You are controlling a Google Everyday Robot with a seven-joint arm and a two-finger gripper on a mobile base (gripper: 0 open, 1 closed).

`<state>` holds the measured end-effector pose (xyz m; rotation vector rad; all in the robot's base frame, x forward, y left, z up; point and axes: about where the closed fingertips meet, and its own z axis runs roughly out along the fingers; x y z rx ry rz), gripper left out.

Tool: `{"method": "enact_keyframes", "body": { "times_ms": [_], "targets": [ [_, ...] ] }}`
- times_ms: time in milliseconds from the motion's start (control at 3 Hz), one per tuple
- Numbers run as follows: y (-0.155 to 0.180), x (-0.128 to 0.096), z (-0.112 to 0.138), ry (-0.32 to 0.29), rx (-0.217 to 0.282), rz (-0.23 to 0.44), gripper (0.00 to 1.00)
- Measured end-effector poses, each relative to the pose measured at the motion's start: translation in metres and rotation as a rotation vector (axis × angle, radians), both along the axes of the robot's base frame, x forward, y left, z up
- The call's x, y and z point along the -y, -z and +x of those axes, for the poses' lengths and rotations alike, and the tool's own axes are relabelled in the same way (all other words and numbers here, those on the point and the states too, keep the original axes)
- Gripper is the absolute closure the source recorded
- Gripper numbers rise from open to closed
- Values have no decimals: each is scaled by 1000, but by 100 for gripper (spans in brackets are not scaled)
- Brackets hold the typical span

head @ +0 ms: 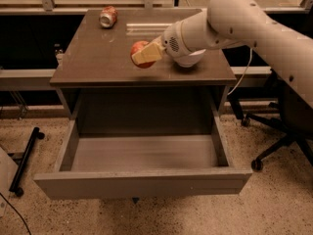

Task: Pick apple from top drawer and place on counter

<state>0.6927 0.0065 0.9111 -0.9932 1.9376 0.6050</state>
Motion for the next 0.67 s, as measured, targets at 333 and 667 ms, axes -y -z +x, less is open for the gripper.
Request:
{"method": "enact_keyframes", "body": {
  "times_ms": [333,667],
  "targets": [
    [14,-10,30,94,-37,0,100],
    [34,-23,56,159,-69,-34,100]
  ]
}}
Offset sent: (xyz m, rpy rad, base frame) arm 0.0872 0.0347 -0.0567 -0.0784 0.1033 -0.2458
